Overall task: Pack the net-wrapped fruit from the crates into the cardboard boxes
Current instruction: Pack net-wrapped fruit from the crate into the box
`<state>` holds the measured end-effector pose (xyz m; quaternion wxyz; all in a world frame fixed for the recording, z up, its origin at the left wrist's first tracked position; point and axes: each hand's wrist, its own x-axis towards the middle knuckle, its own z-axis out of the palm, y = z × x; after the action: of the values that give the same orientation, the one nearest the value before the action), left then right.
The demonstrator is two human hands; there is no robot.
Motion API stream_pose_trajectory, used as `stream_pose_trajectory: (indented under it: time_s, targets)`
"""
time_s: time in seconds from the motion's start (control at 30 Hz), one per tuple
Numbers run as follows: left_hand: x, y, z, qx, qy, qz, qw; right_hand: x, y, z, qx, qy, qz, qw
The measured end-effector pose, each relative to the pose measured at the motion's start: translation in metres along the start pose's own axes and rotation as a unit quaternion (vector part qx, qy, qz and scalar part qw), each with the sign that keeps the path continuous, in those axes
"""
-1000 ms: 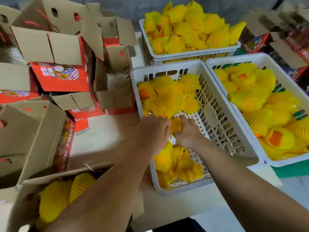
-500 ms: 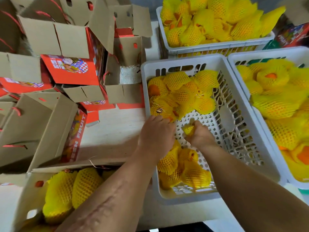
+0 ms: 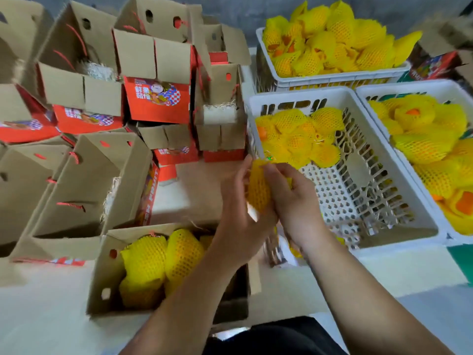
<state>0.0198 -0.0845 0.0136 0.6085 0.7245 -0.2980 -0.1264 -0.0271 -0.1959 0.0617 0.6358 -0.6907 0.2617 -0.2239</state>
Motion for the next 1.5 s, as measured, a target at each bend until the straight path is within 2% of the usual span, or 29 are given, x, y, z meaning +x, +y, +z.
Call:
stream_pose_trajectory:
  time_s: [0.17, 0.23, 0.3, 0.37, 0.43, 0.47, 0.5, 0.53, 0.57, 0.63, 0.67, 0.7, 0.73, 0.8, 0.87, 0.93, 1.03, 1.1, 1.17, 1.23, 1.4, 1.5]
  targets:
    - [-0.052, 0.002, -0.075, -0.062, 0.037, -0.124, 0.990, -0.045, -0.001, 0.073, 0.019, -0.044, 0.083, 0.995]
    - [-0.063, 0.001, -0.100, -0.050, 0.047, -0.153, 0.986, -0.055, 0.000, 0.088, 0.024, -0.066, 0.145, 0.987]
    - [-0.070, 0.000, -0.119, -0.090, 0.033, -0.167, 0.981, -0.070, 0.003, 0.100, 0.058, -0.098, 0.208, 0.971]
    - [-0.075, 0.003, -0.132, -0.212, -0.018, -0.184, 0.960, -0.080, 0.012, 0.108, 0.091, -0.062, 0.200, 0.974]
    - [-0.080, 0.001, -0.147, -0.261, -0.036, -0.187, 0.947, -0.081, 0.019, 0.108, 0.019, 0.029, 0.153, 0.988]
    - [-0.082, 0.000, -0.157, -0.234, -0.021, -0.189, 0.953, -0.080, 0.026, 0.105, -0.076, 0.062, 0.120, 0.988]
    - [-0.083, -0.006, -0.171, -0.158, 0.005, -0.180, 0.971, -0.079, 0.034, 0.101, -0.202, 0.066, 0.086, 0.973]
    - [-0.087, -0.015, -0.186, -0.050, 0.023, -0.154, 0.987, -0.080, 0.045, 0.099, -0.344, 0.051, 0.056, 0.936]
    - [-0.093, -0.026, -0.202, 0.087, 0.023, -0.116, 0.989, -0.085, 0.058, 0.101, -0.470, 0.035, 0.035, 0.881]
    - [-0.107, -0.049, -0.226, 0.301, 0.000, -0.056, 0.952, -0.097, 0.083, 0.113, -0.621, 0.006, 0.009, 0.784]
    - [-0.115, -0.058, -0.232, 0.356, -0.009, -0.059, 0.932, -0.102, 0.093, 0.119, -0.650, -0.009, 0.003, 0.760]
    - [-0.122, -0.064, -0.233, 0.386, -0.016, -0.069, 0.920, -0.104, 0.098, 0.122, -0.657, -0.019, 0.001, 0.754]
    - [-0.129, -0.068, -0.230, 0.395, -0.022, -0.070, 0.916, -0.101, 0.099, 0.123, -0.646, -0.028, 0.007, 0.763]
    - [-0.135, -0.071, -0.224, 0.380, -0.010, -0.061, 0.923, -0.095, 0.091, 0.118, -0.592, -0.033, 0.025, 0.805]
    - [-0.132, -0.073, -0.223, 0.357, 0.023, -0.064, 0.932, -0.099, 0.082, 0.111, -0.526, 0.046, 0.002, 0.849]
    - [-0.131, -0.071, -0.225, 0.317, 0.071, -0.104, 0.940, -0.111, 0.083, 0.099, -0.488, 0.122, 0.015, 0.864]
    - [-0.141, -0.064, -0.226, 0.153, 0.126, -0.254, 0.947, -0.125, 0.087, 0.076, -0.360, 0.042, 0.143, 0.921]
    - [-0.148, -0.064, -0.229, 0.080, 0.085, -0.351, 0.929, -0.127, 0.086, 0.070, -0.309, 0.028, 0.198, 0.930]
    - [-0.153, -0.065, -0.235, 0.153, 0.021, -0.368, 0.917, -0.127, 0.083, 0.067, -0.315, 0.020, 0.194, 0.929]
    - [-0.155, -0.059, -0.241, 0.223, -0.005, -0.357, 0.907, -0.127, 0.079, 0.066, -0.320, 0.003, 0.171, 0.932]
    - [-0.180, -0.020, -0.256, 0.243, 0.007, -0.343, 0.907, -0.133, 0.055, 0.046, -0.332, -0.037, 0.135, 0.933]
    - [-0.210, 0.017, -0.264, 0.255, 0.041, -0.334, 0.907, -0.137, 0.028, 0.031, -0.338, -0.064, 0.096, 0.934]
